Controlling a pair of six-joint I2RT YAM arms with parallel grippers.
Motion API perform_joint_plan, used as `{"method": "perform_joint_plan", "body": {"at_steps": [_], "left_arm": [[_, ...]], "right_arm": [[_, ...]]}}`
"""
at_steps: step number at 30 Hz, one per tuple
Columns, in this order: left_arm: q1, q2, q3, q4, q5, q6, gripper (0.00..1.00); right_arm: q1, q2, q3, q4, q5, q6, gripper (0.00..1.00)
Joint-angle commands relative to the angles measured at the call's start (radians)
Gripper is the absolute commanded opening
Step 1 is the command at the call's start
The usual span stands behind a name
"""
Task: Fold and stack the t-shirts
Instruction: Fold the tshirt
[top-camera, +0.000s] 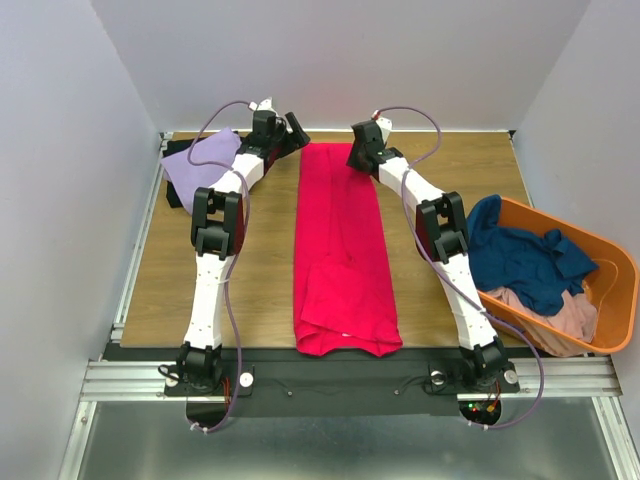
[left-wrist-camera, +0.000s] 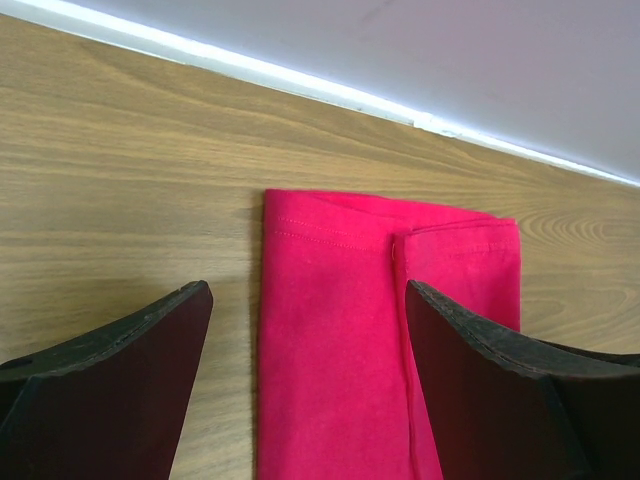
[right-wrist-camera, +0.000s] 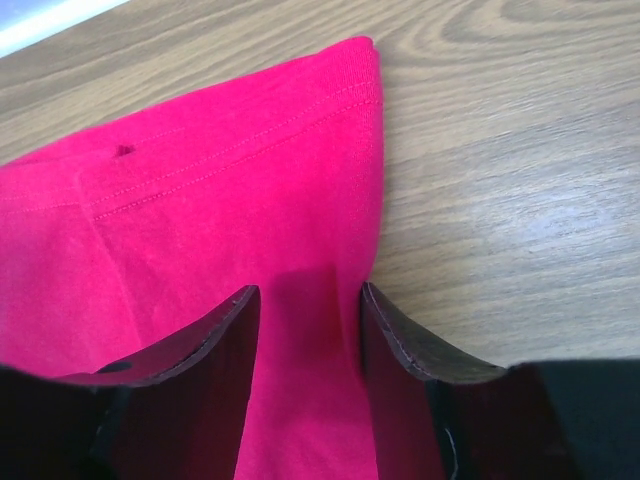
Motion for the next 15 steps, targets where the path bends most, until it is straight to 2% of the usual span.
{"method": "perform_joint_plan", "body": {"at_steps": [1,9,15], "left_arm": [[-0.007,-0.060,-0.011,0.029,0.013,0.018,0.89],[-0.022,-0.017,0.043,0.009,-0.042,0.021,0.81],[-0.053,0.011,0.066,-0.020,-0.093,0.035,0.80]], "right_arm": [[0.009,-0.047,-0.031,0.033,0.012,0.013,0.49],[0.015,-0.081,-0.060,0.033,0.015,0.004,0.50],[0.035,-0.092,-0.068,0.031,0.007,-0.003,0.51]]}}
